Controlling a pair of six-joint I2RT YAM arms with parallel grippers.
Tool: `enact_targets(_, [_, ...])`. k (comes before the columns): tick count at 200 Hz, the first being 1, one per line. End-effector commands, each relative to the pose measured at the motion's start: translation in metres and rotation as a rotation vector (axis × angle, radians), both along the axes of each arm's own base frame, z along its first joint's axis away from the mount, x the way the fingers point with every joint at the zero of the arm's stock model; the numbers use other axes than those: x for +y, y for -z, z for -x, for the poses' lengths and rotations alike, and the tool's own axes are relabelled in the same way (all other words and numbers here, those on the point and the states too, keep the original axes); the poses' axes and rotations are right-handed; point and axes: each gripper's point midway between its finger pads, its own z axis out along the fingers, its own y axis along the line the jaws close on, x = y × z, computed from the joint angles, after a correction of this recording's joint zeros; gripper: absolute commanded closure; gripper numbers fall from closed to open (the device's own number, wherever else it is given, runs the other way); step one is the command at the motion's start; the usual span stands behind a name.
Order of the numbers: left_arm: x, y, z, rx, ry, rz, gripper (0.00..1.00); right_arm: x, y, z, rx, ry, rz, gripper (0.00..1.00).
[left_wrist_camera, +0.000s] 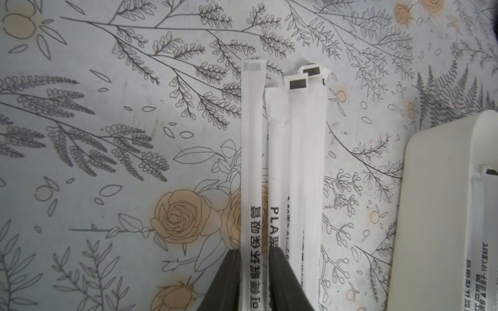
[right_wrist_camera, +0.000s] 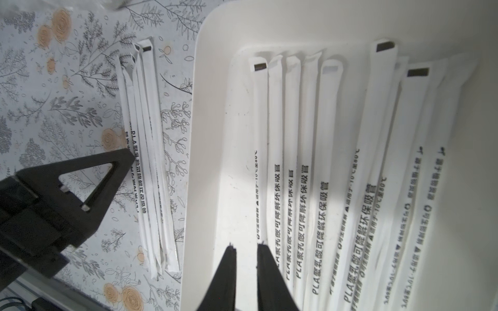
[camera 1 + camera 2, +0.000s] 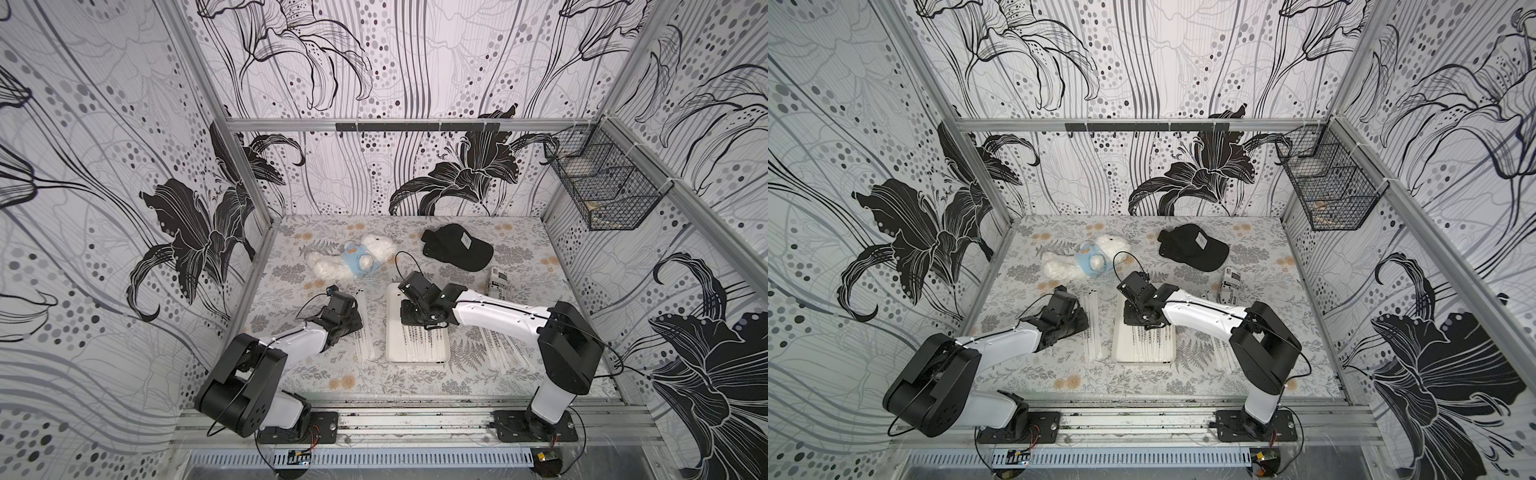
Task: Put the straws into the storage box
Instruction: Pick up the straw from the center of the board.
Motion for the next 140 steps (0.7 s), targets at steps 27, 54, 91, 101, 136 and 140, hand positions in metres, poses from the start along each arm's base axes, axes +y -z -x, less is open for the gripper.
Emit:
enact_targets(27, [0.01, 0.001, 0.005, 0.039, 0.015, -0.155, 0.78, -0.004, 0.0, -0.003, -0.024, 0.001, 0.007, 0.82])
enact_targets(54, [0.01, 0.004, 0.007, 0.051, 0.016, -0.164, 0.78, -0.003, 0.001, -0.002, -0.024, -0.001, -0.001, 0.82])
enact_targets(91, [0.005, 0.007, 0.009, 0.086, 0.039, -0.235, 0.83, -0.004, 0.002, -0.002, -0.029, -0.004, -0.003, 0.82])
enact_targets(101, [0.004, 0.007, 0.009, 0.093, 0.045, -0.246, 0.86, -0.003, 0.001, -0.003, -0.033, -0.005, -0.006, 0.82])
enact_targets(136, [0.003, -0.001, 0.009, 0.1, 0.041, -0.263, 0.97, -0.003, -0.001, -0.003, -0.04, -0.007, -0.01, 0.82])
enact_targets(140, [0.004, -0.004, 0.008, 0.094, 0.037, -0.266, 0.97, -0.004, -0.002, -0.004, -0.042, -0.008, -0.011, 0.82])
